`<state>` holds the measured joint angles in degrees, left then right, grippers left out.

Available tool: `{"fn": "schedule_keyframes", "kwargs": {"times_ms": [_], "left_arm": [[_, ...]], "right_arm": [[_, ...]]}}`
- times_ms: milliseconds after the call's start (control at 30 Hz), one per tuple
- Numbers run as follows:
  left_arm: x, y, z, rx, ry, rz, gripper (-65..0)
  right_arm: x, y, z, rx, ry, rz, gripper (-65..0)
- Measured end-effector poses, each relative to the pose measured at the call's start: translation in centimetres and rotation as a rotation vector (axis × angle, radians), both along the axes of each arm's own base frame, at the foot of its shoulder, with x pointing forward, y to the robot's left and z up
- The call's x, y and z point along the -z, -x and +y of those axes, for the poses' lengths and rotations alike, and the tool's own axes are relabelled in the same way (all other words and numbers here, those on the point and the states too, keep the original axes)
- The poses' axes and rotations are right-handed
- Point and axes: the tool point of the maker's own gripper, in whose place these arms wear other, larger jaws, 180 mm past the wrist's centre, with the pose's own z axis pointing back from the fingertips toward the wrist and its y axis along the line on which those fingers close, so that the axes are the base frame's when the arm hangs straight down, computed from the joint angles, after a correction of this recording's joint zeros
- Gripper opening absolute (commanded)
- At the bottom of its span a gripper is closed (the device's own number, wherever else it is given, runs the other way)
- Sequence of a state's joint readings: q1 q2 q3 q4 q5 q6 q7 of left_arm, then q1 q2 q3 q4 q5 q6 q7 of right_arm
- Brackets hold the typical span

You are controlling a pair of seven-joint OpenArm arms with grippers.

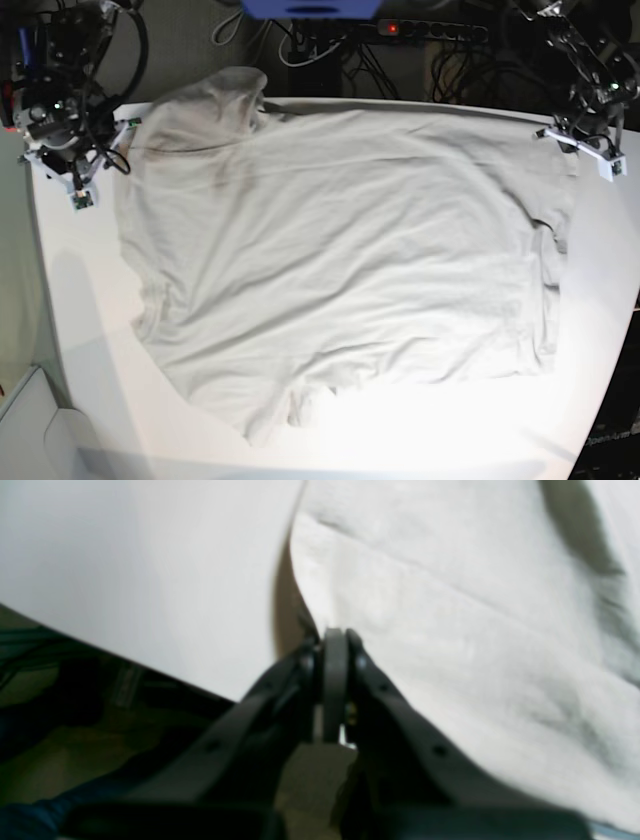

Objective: Layout the t-shirt on the table in an organized manner, then fold the t-shirt properly
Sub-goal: 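Grasp the shirt's collar-side corners with both grippers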

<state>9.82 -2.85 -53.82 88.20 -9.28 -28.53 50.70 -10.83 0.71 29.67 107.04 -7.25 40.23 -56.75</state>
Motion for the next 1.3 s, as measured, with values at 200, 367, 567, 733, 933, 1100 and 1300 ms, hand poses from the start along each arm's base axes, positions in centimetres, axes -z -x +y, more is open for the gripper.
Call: {"fn": "schedule_keyframes", "kwargs": {"times_ms": [200,367,567,733,933,1100,1300], "left_arm": [[0.0,0.0,0.0,0.0,-0.001,0.001,-64.8],[-0.1,0.0,0.1,0.001,-0.003,0.0,-64.8],[-0.2,-0.1,0.2,0.003,-0.006,-0.004,-64.8],[-0.2,-0.3,0.1,0.006,-0.006,-0.006,-64.8],[-0.2,-0.3,0.1,0.006,-0.006,-0.006,-64.8],[-0.2,-0.3,0.1,0.006,-0.006,-0.006,-64.8],[-0.2,-0.3,0.1,0.006,-0.007,-0.006,-64.8]], "right_arm": [[0.8,0.4,1.5,0.015,-0.045,0.008,-31.0],[-0.3,0.0,1.8,0.015,-0.037,-0.023,-30.6],[-1.0,1.6,1.5,0.055,0.001,0.061,-30.6],[-0.7,2.7,1.2,0.071,0.011,0.117,-30.6],[0.4,3.8,3.3,0.072,-0.068,0.144,-30.6],[1.0,4.8,4.1,0.095,-0.09,0.206,-30.6],[0.7,4.1,4.4,0.087,-0.096,0.188,-30.6]]}}
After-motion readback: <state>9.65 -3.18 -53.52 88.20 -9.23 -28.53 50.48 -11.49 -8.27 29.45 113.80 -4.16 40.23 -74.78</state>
